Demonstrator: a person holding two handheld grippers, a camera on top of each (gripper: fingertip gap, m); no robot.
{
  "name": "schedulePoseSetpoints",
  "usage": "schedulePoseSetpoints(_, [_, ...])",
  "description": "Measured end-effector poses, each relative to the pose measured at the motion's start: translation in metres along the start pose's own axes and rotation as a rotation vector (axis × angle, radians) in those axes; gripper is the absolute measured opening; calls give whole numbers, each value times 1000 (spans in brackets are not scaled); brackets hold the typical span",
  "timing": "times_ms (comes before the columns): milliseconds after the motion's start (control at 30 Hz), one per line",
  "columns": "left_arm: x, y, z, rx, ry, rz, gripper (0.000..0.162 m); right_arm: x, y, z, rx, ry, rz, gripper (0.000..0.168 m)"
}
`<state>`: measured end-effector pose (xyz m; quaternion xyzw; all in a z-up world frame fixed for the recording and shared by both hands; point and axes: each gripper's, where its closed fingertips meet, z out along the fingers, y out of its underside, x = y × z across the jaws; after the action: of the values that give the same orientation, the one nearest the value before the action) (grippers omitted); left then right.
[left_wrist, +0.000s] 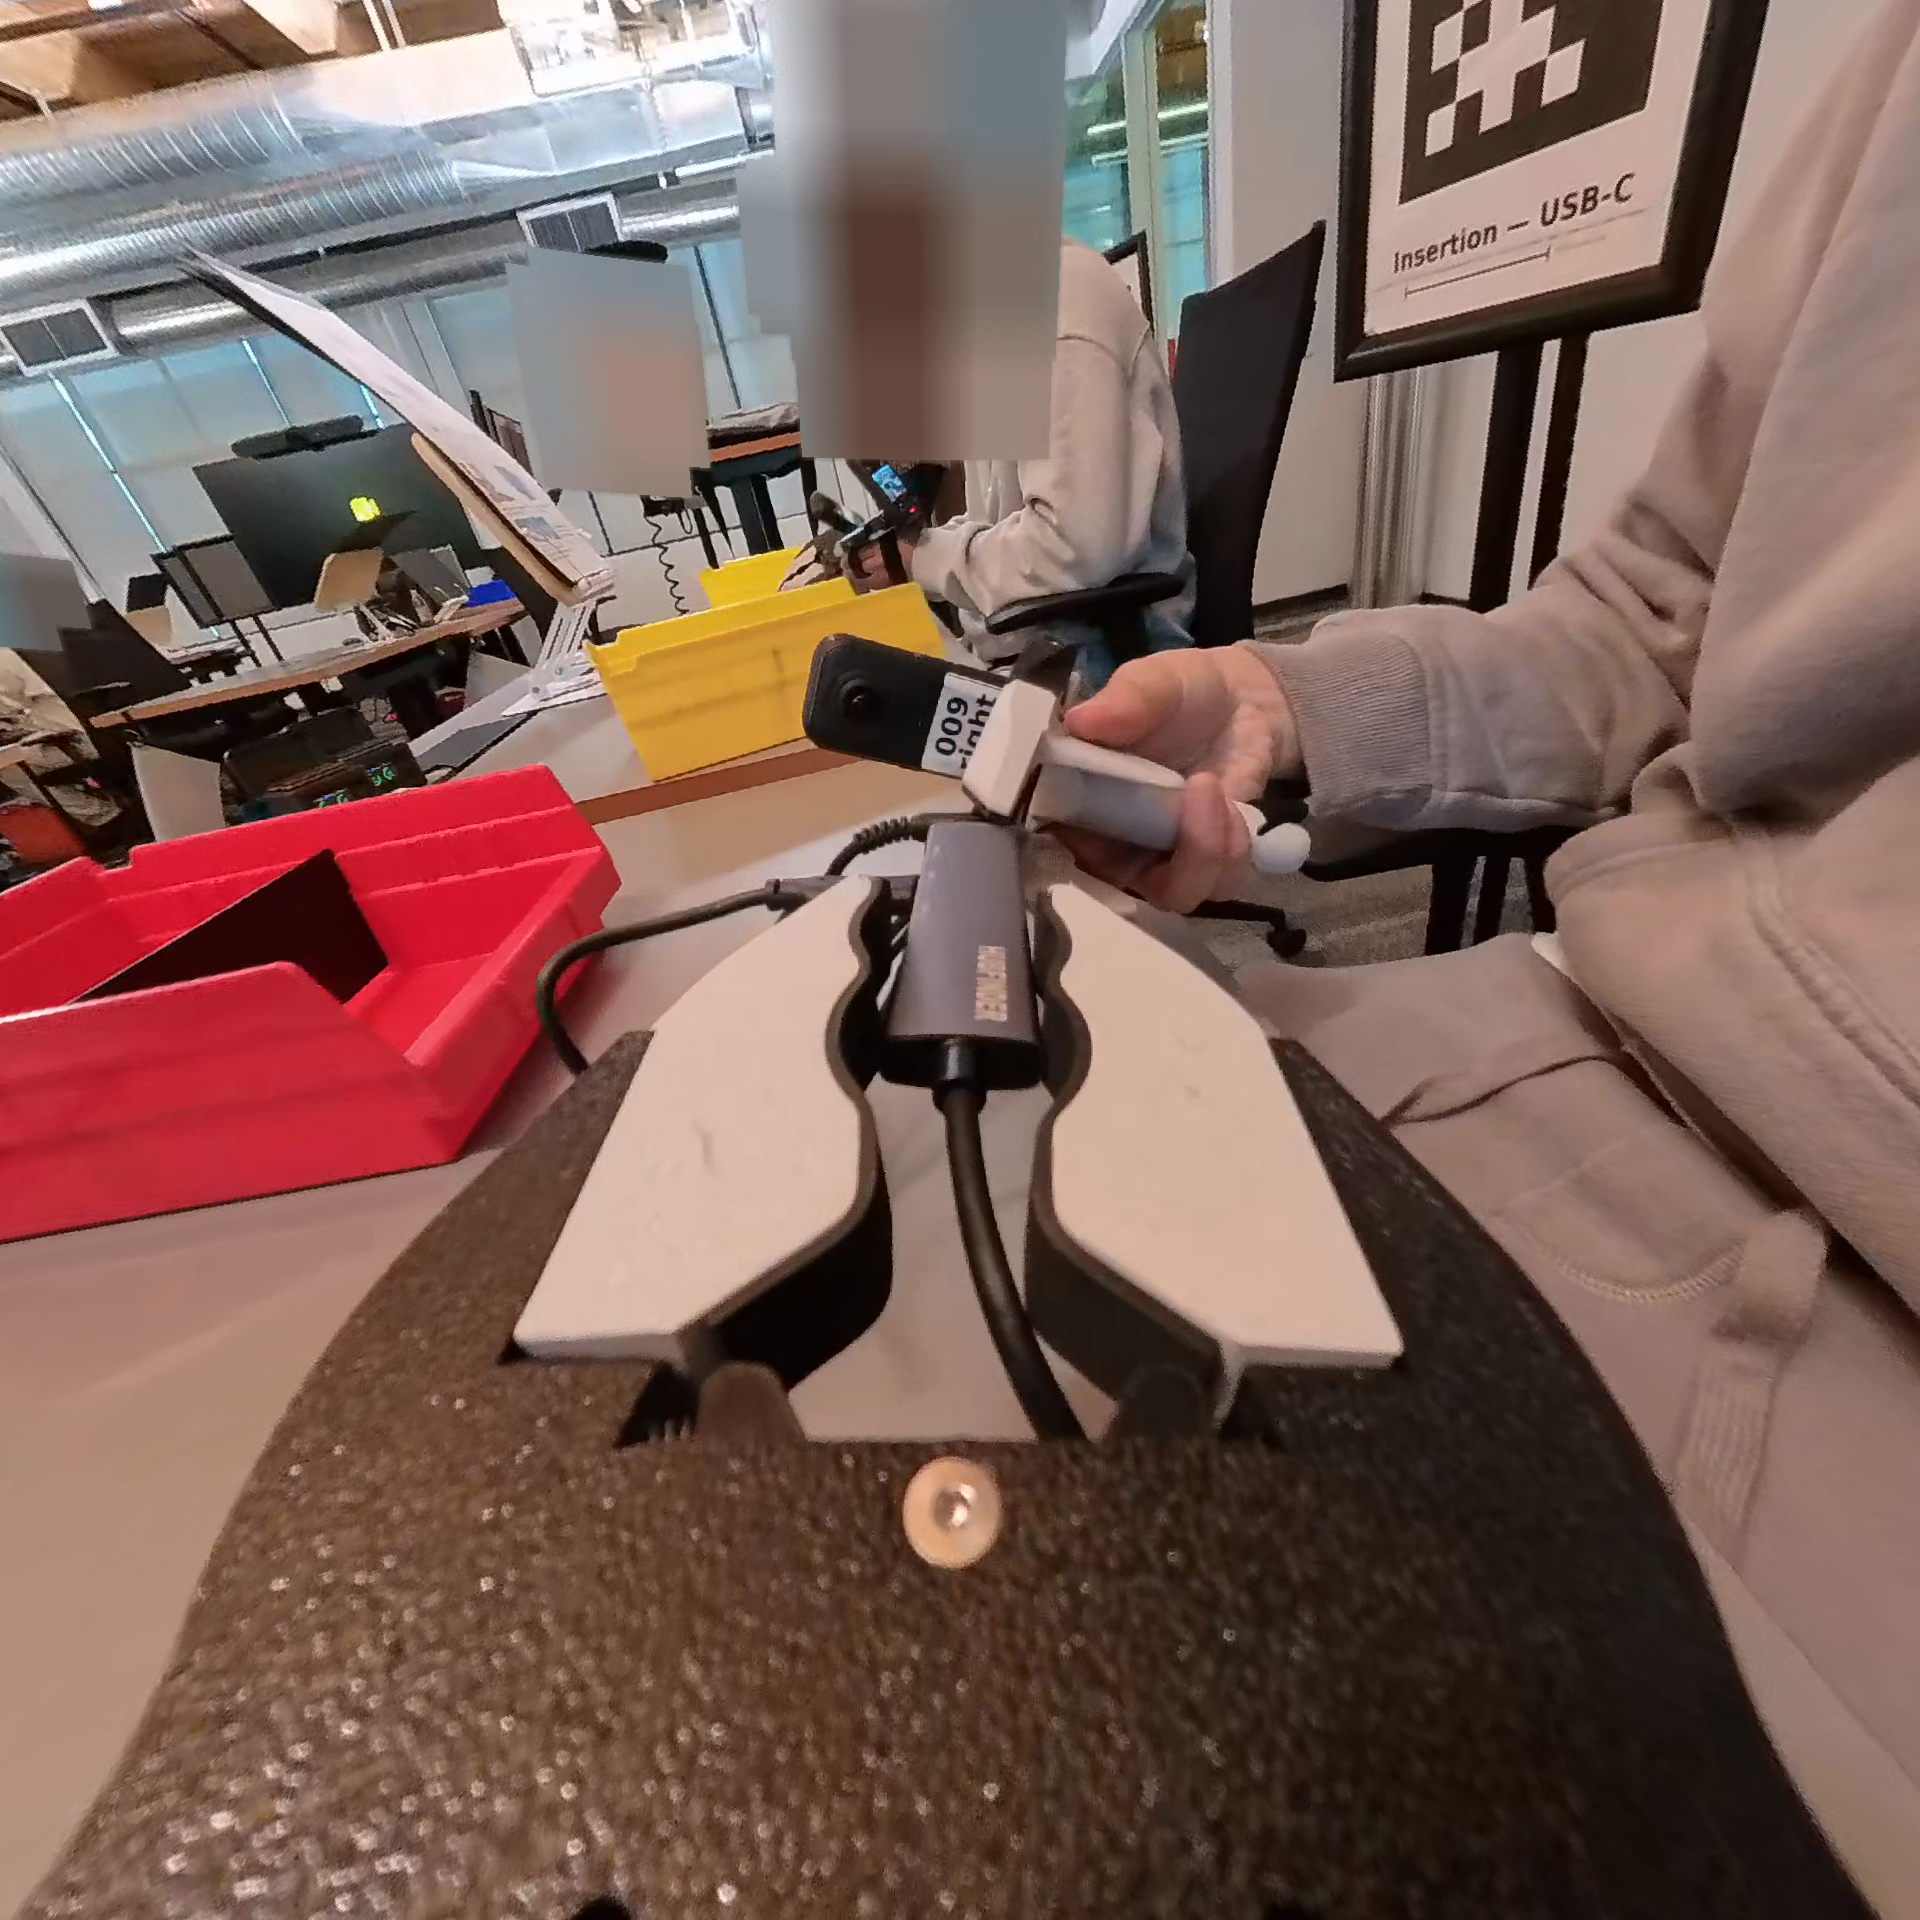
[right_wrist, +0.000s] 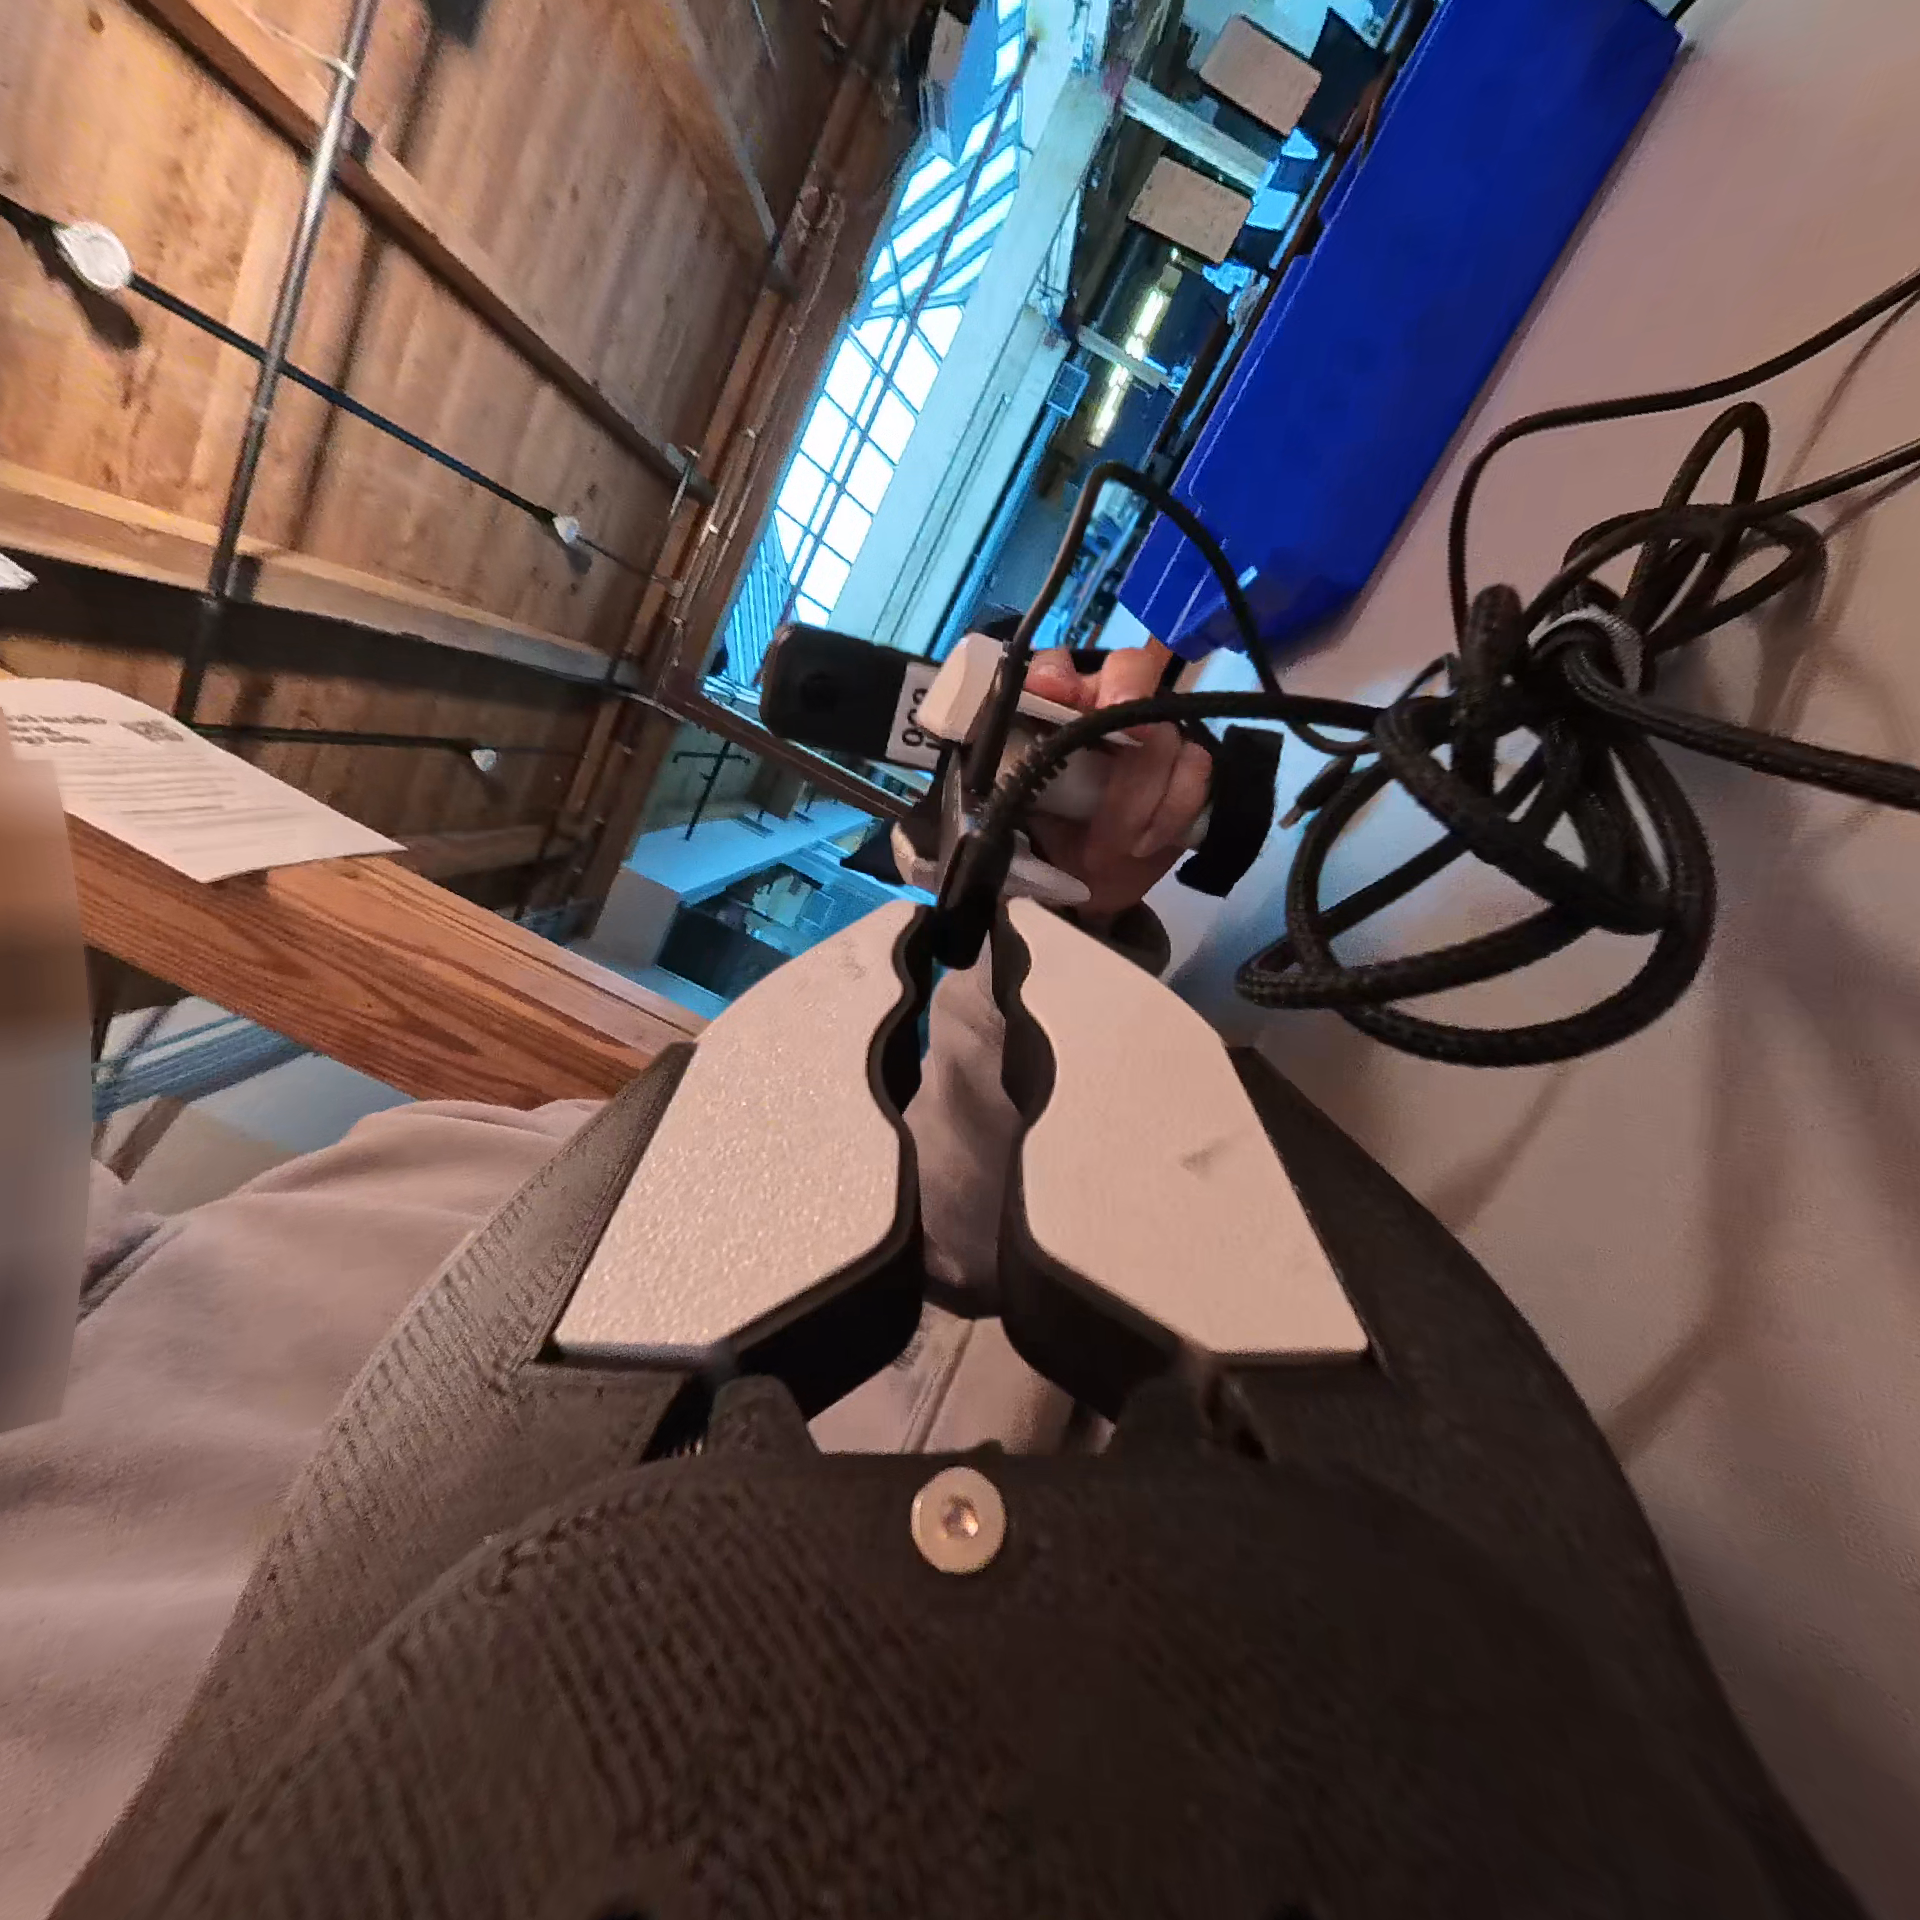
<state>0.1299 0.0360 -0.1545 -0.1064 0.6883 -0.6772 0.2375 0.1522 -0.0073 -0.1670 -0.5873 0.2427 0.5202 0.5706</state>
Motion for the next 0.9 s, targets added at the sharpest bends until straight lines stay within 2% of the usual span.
schedulePoseSetpoints(200, [-2, 7, -4, 0, -13, -8, 26, 3, -6, 1, 33, -34, 81, 10])
schedulePoseSetpoints(433, [-7, 13, -8, -35, -55, -7, 26, 14, -11, 6, 21, 27, -47, 10])
schedulePoseSetpoints(633, [-10, 13, -8, -11, -93, -32, 28, 0, -16, 7, 85, -89, 9, 8])
schedulePoseSetpoints(900, [-6, 19, -1, -47, -96, 16, 26, 2, -19, 1, 126, -97, 66, 8])
